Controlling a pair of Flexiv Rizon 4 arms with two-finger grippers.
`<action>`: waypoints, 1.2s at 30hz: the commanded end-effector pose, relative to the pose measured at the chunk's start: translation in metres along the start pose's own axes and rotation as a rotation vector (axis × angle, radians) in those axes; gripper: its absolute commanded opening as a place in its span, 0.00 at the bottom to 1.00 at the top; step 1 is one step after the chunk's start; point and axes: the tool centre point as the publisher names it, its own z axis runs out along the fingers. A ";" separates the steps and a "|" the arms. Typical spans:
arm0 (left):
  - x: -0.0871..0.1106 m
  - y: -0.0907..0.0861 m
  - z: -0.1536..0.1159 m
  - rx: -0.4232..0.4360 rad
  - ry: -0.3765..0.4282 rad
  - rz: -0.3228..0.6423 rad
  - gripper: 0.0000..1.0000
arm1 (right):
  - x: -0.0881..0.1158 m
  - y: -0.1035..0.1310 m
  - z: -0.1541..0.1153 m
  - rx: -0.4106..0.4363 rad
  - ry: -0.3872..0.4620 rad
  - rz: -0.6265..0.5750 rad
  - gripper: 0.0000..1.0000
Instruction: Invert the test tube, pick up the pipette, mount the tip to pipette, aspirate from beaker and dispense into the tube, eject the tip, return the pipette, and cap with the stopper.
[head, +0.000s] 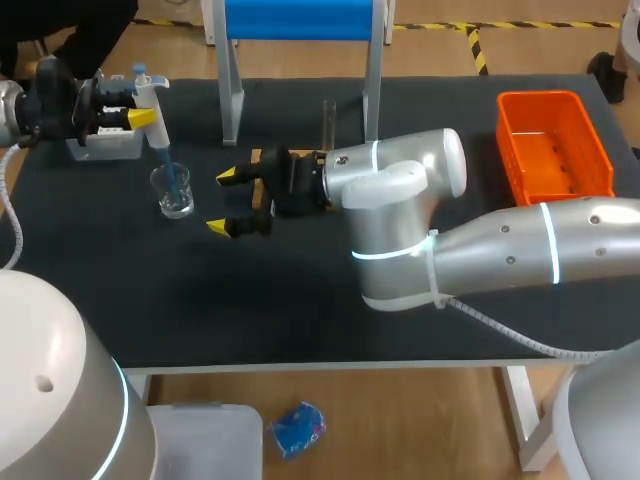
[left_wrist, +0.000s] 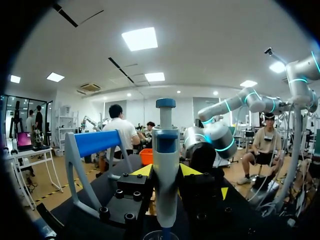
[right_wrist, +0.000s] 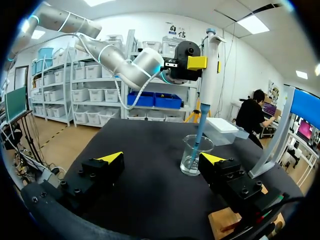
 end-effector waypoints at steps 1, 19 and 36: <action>-0.002 0.001 -0.002 0.003 0.006 0.001 0.00 | 0.000 0.009 -0.006 -0.003 0.006 0.000 1.00; -0.002 0.001 -0.002 0.003 0.006 0.001 0.00 | -0.054 0.132 -0.073 -0.028 0.036 -0.101 1.00; -0.002 0.001 -0.002 0.003 0.006 0.001 0.00 | -0.077 0.202 -0.038 -0.051 0.206 -0.103 1.00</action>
